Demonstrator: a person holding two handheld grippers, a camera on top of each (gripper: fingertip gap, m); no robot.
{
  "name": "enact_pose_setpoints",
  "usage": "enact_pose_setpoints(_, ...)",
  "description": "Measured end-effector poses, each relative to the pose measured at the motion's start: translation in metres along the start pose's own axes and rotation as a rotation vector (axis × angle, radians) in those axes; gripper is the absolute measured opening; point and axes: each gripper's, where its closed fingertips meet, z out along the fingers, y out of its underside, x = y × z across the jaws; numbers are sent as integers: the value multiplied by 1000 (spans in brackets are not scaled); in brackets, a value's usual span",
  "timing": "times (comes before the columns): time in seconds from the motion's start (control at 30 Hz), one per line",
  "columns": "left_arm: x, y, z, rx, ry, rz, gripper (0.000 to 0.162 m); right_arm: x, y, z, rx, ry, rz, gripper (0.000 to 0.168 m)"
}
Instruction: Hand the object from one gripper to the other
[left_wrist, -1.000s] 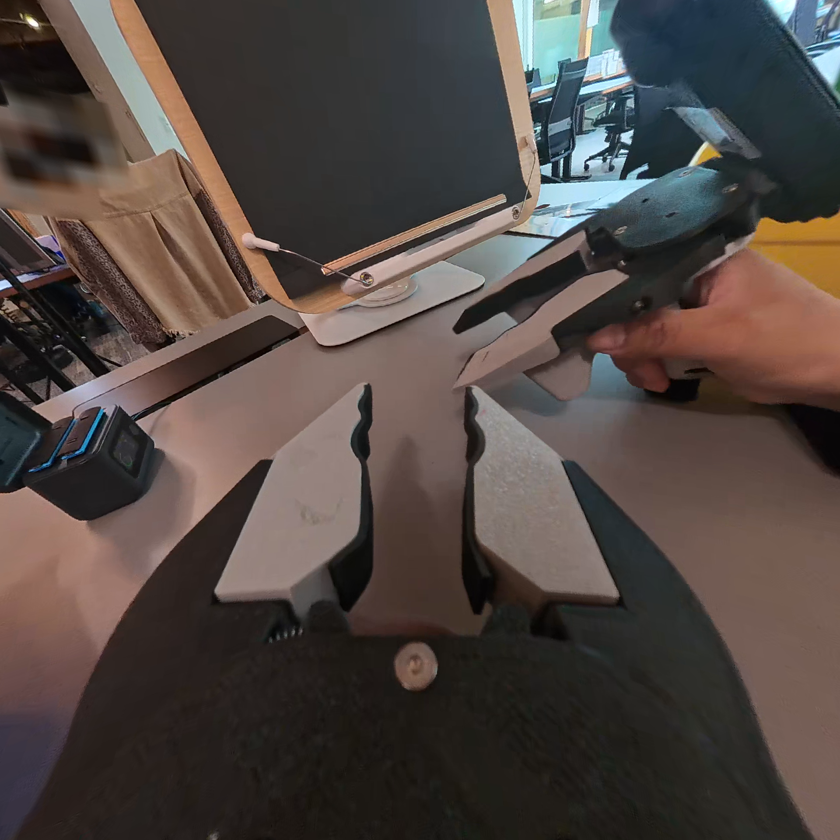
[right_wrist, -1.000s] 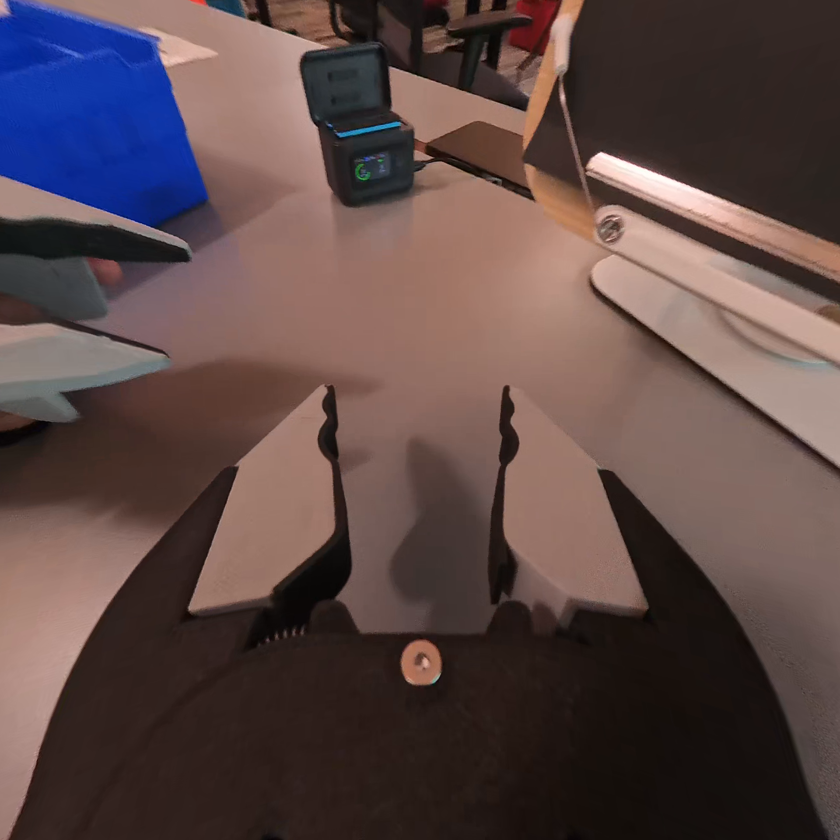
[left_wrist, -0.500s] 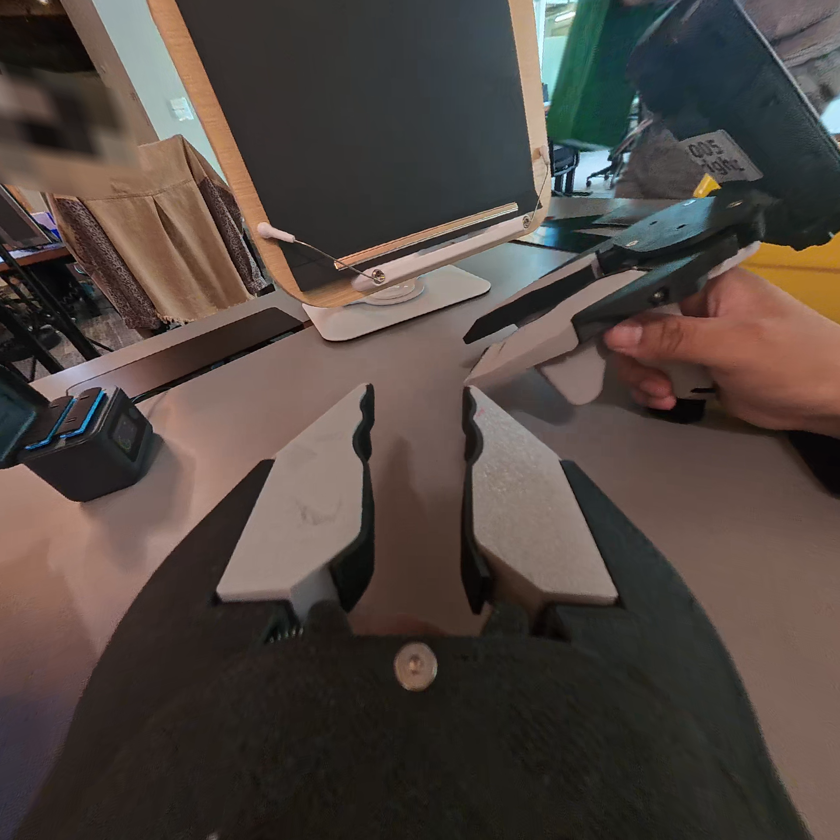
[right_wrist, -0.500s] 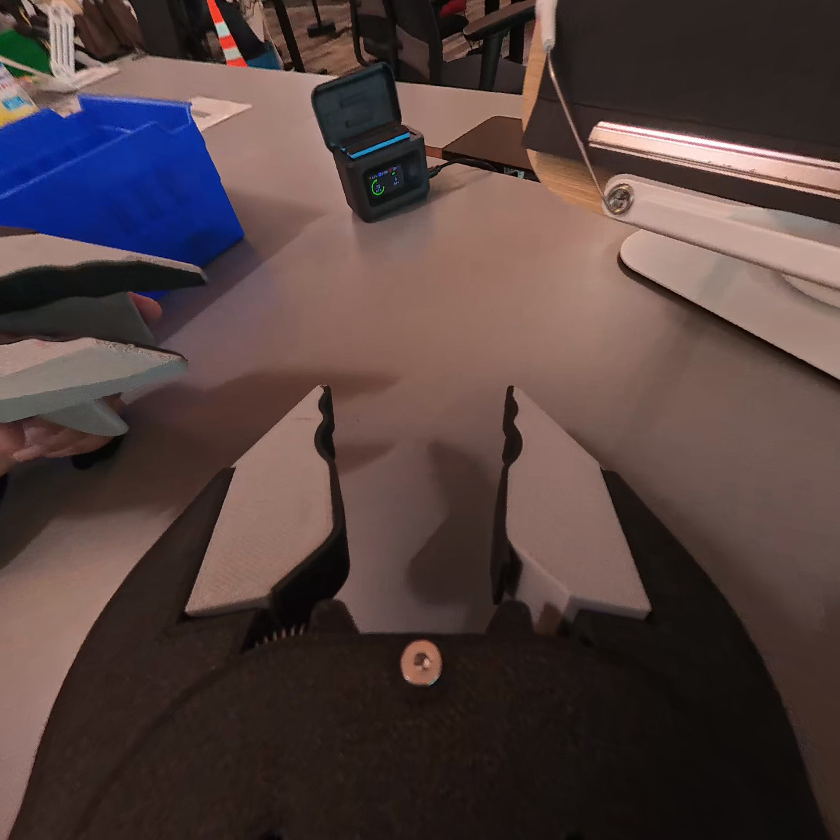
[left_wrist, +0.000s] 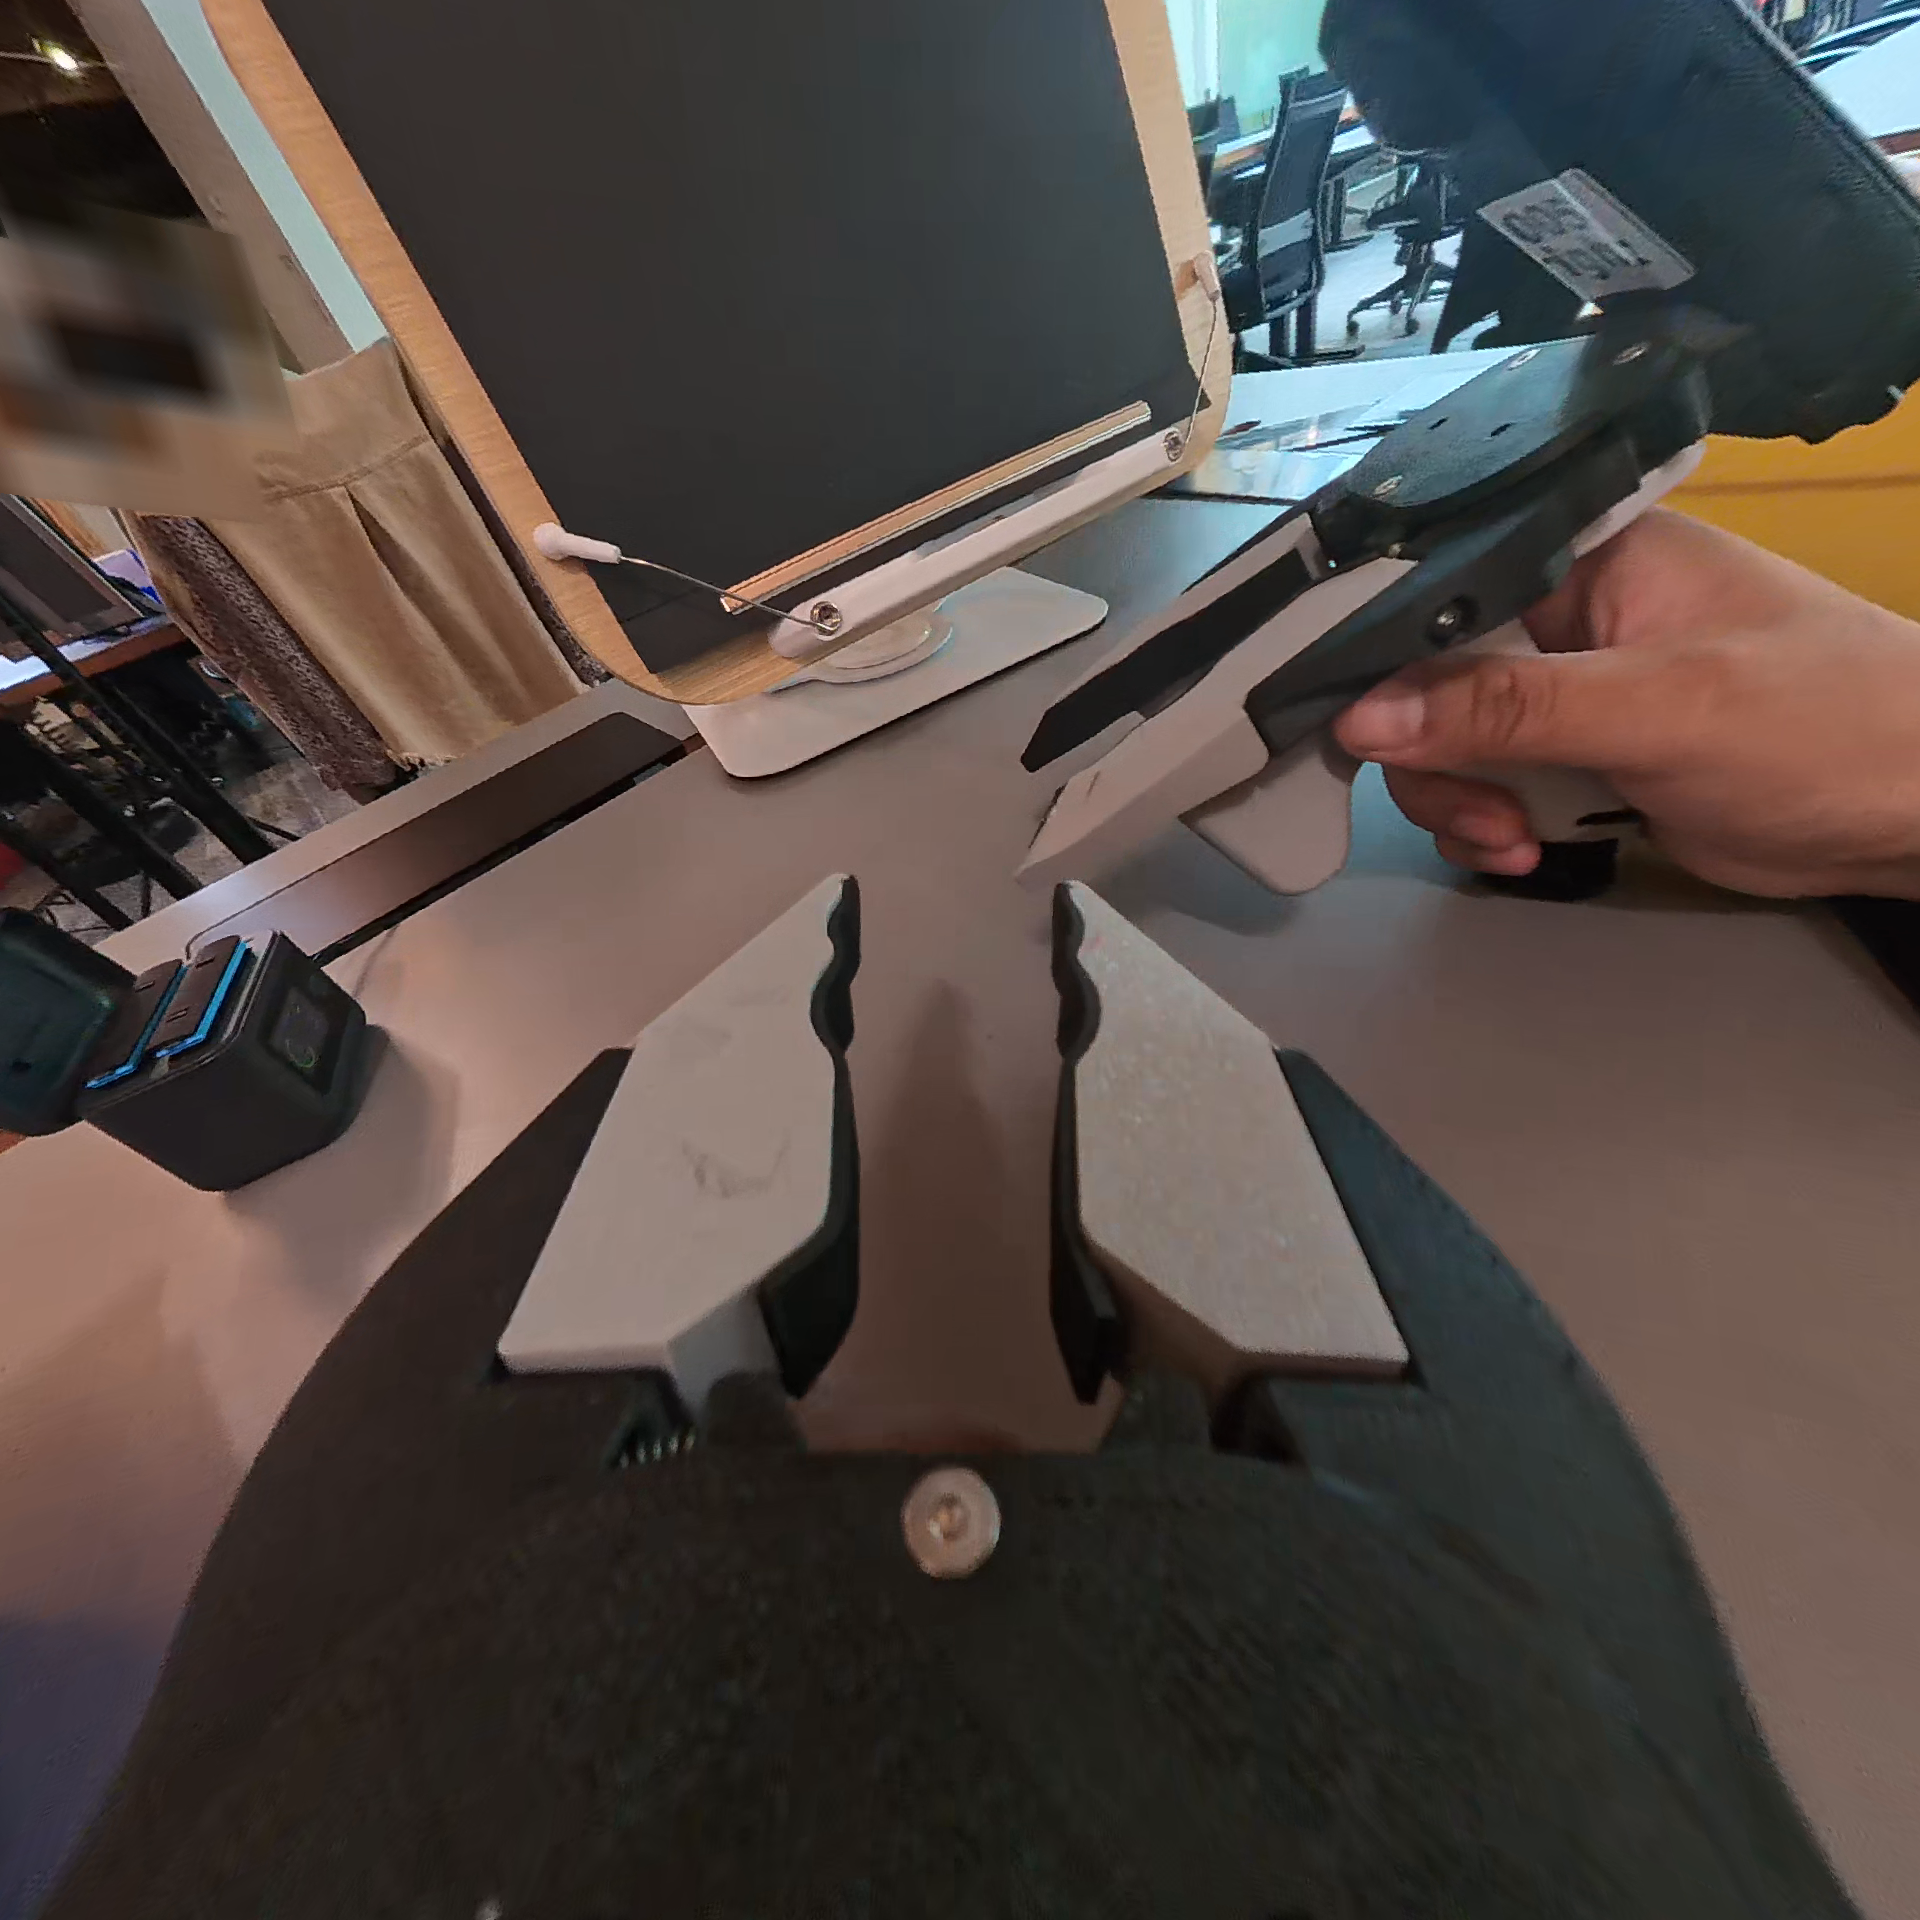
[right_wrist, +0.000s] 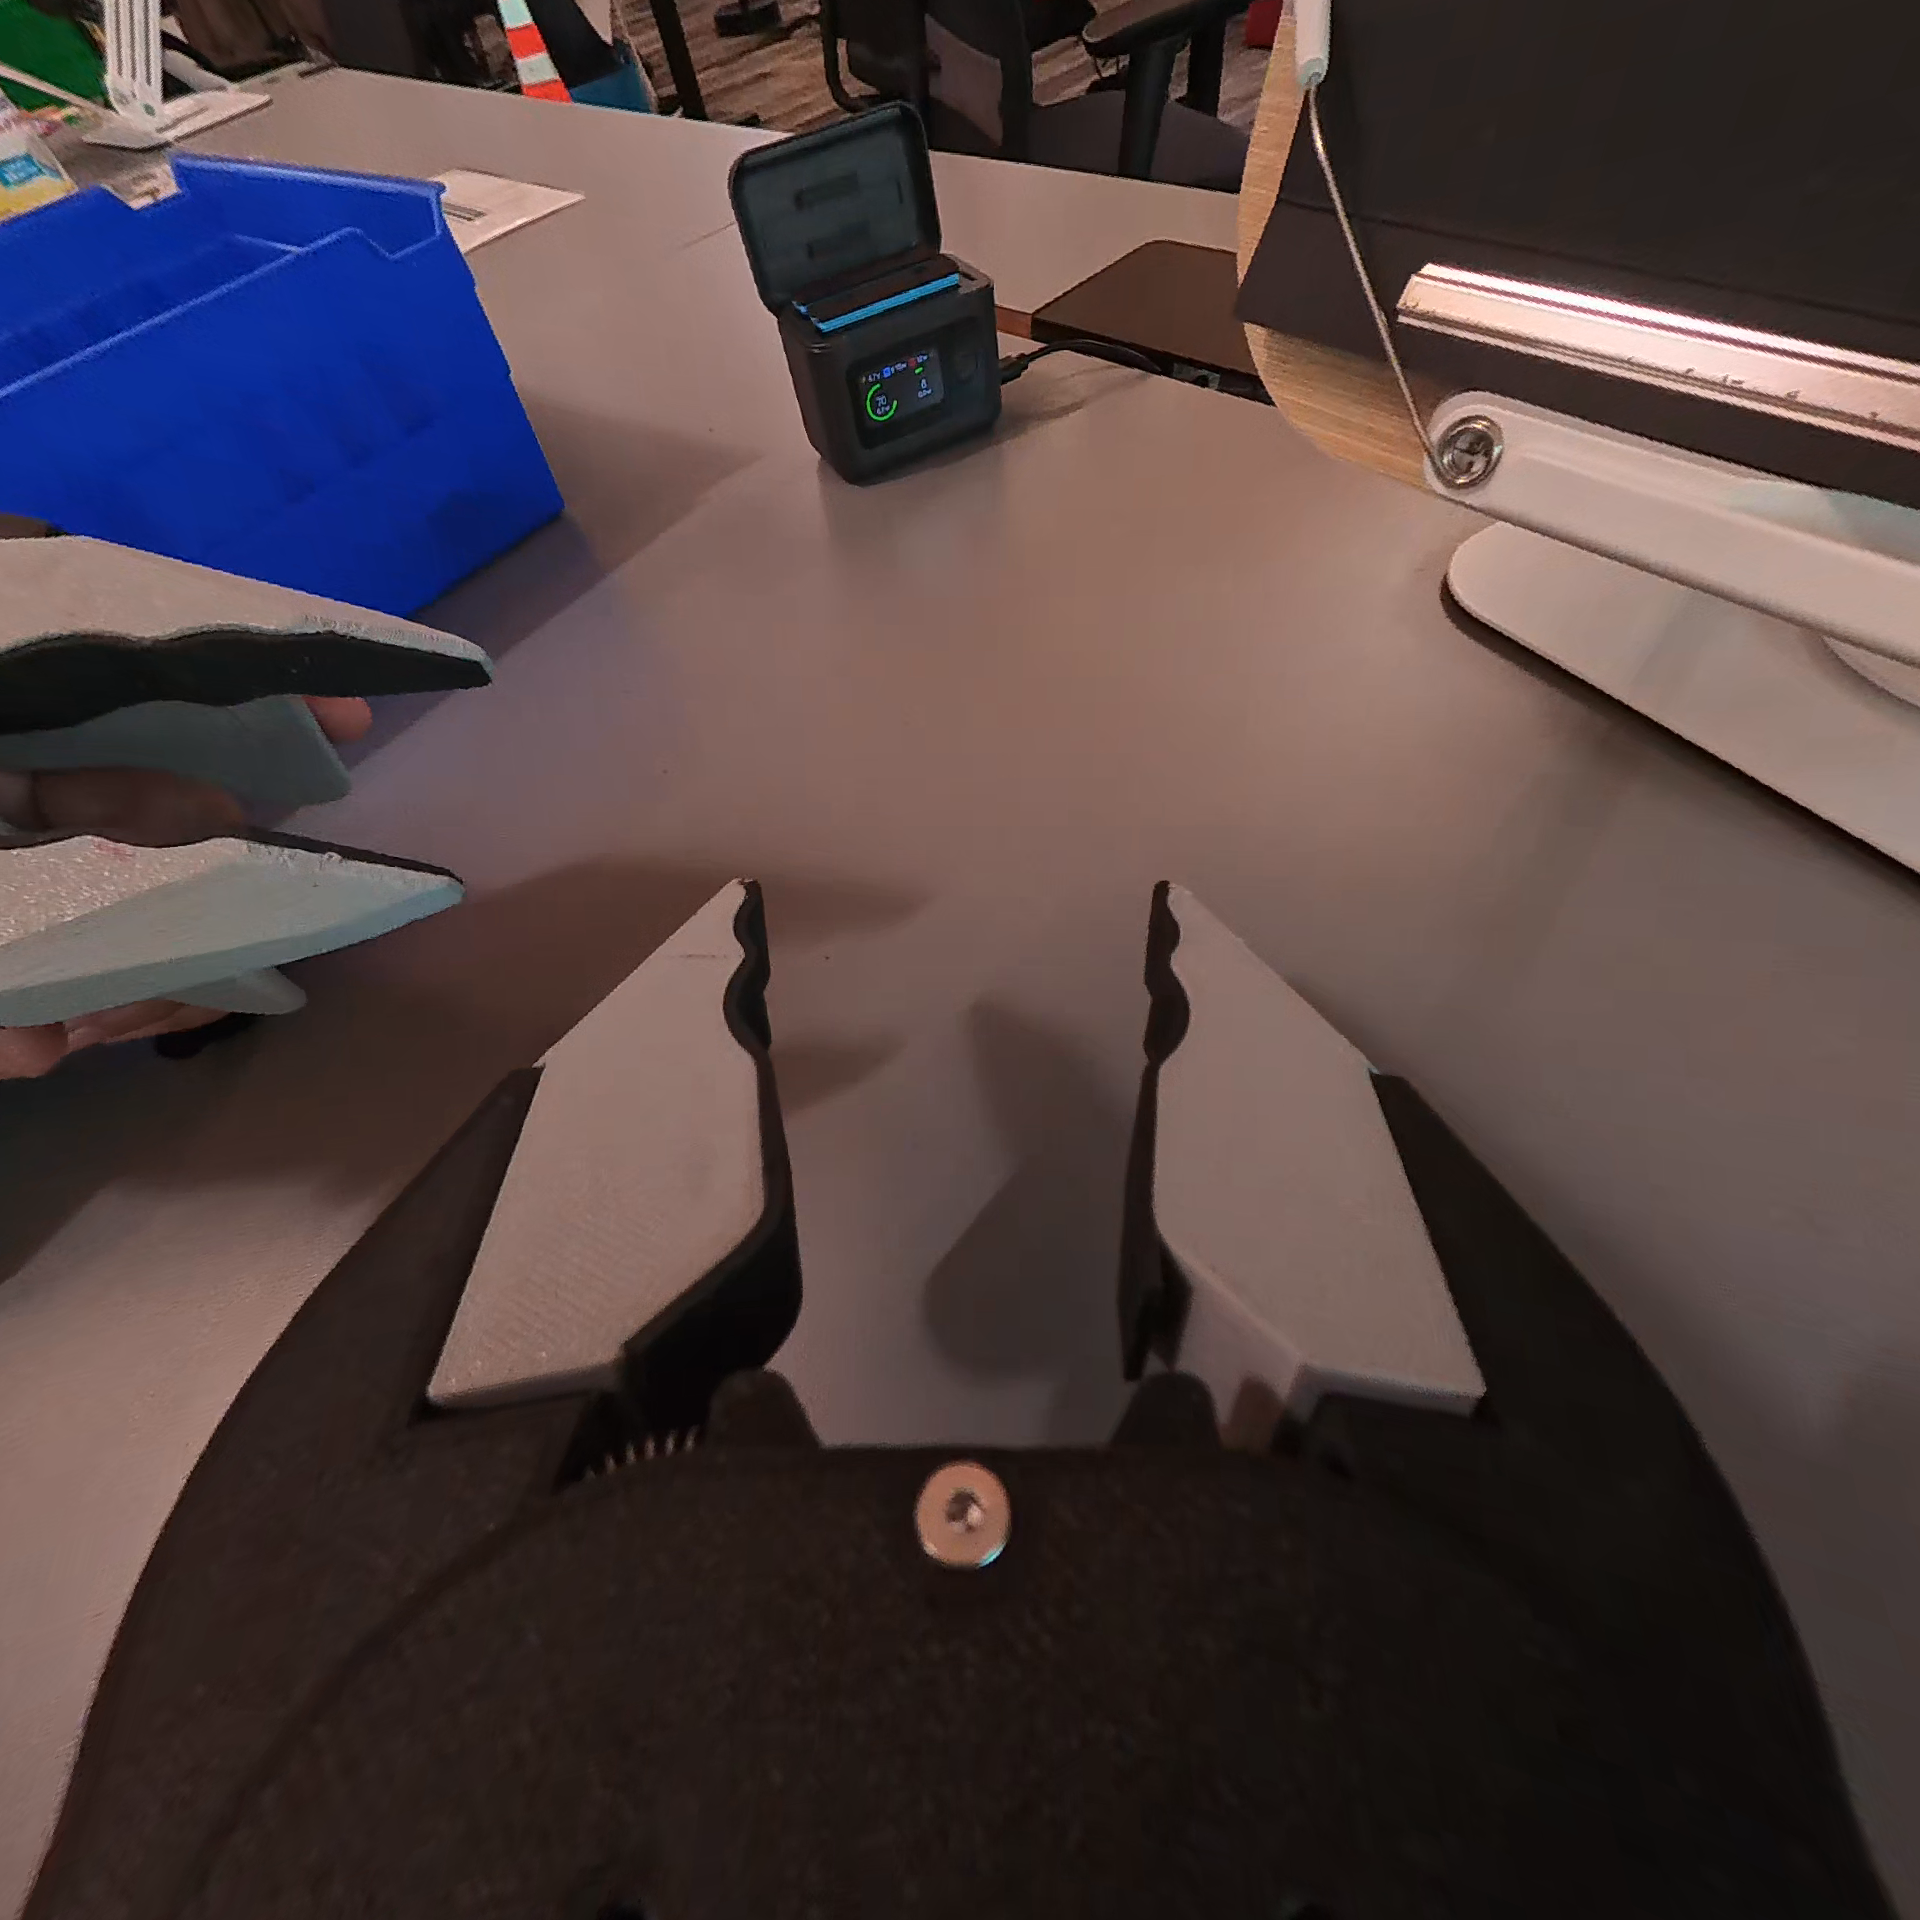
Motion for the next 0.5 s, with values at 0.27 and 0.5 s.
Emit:
enact_pose_setpoints(0.27,-3,-1,-3,15,-8,-31,38,-3,1,2,-9,-7,-24,69)
enact_pose_setpoints(0.5,7,-6,-30,-52,-25,-90,46,-3,-2,0,9,-18,-11,68)
